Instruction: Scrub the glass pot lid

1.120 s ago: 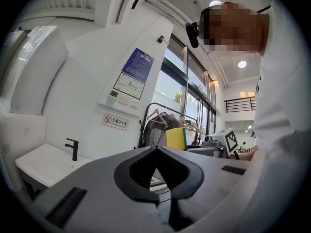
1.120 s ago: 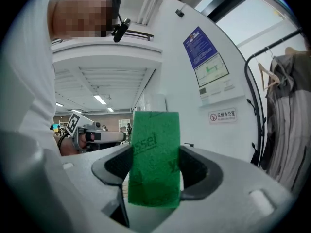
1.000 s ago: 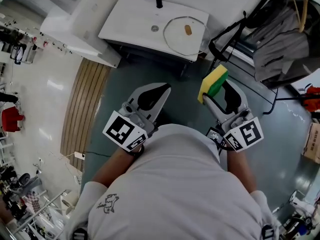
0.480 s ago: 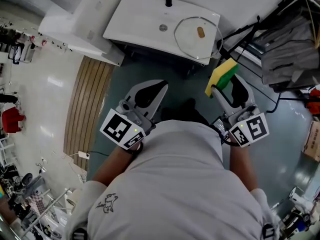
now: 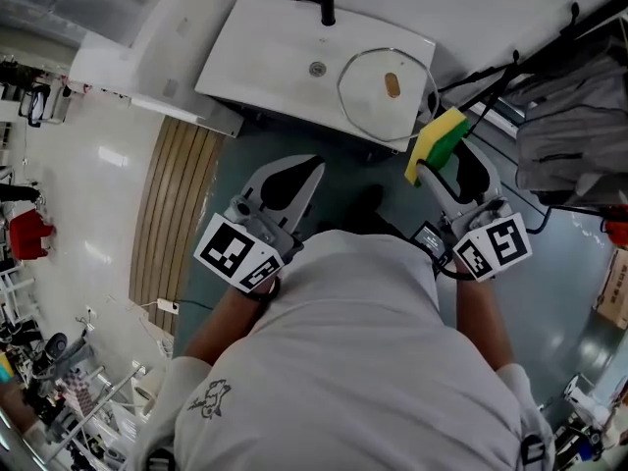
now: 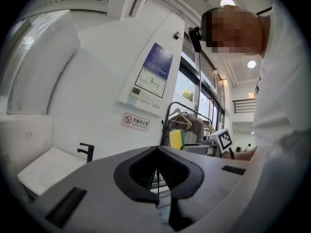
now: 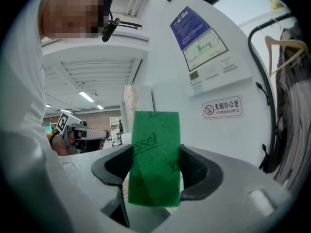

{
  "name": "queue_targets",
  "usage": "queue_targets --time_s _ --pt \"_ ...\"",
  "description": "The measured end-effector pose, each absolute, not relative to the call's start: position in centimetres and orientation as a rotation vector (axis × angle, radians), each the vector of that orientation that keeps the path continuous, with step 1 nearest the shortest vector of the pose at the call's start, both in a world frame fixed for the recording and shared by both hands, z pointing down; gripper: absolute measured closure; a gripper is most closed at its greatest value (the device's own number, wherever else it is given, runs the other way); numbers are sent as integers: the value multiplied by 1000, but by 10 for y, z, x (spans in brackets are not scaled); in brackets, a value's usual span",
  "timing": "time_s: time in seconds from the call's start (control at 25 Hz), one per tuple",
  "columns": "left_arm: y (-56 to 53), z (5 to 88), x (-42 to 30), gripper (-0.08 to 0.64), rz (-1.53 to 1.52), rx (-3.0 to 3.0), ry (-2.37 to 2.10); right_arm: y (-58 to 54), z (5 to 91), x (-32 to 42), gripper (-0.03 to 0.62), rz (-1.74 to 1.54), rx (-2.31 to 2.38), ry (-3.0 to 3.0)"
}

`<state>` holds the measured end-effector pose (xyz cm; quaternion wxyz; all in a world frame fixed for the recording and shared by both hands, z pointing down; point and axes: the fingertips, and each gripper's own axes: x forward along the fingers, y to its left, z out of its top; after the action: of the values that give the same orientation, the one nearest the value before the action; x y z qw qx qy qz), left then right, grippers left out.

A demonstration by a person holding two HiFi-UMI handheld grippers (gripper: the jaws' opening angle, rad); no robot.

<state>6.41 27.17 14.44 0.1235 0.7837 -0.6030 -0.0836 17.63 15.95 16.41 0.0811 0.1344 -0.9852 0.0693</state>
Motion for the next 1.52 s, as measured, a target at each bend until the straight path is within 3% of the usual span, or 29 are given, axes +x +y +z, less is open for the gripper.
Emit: queue_targets --time_s 0.4,0.92,1.52 --pt "149 139 90 561 -307 2383 -1631 53 167 185 298 256 387 -2957" --pt "53 147 137 561 -313 2514 -1323 -8 177 222 298 337 576 -2942" --pt "-19 178 87 561 -217 2525 -942 -48 201 176 298 442 851 -2804"
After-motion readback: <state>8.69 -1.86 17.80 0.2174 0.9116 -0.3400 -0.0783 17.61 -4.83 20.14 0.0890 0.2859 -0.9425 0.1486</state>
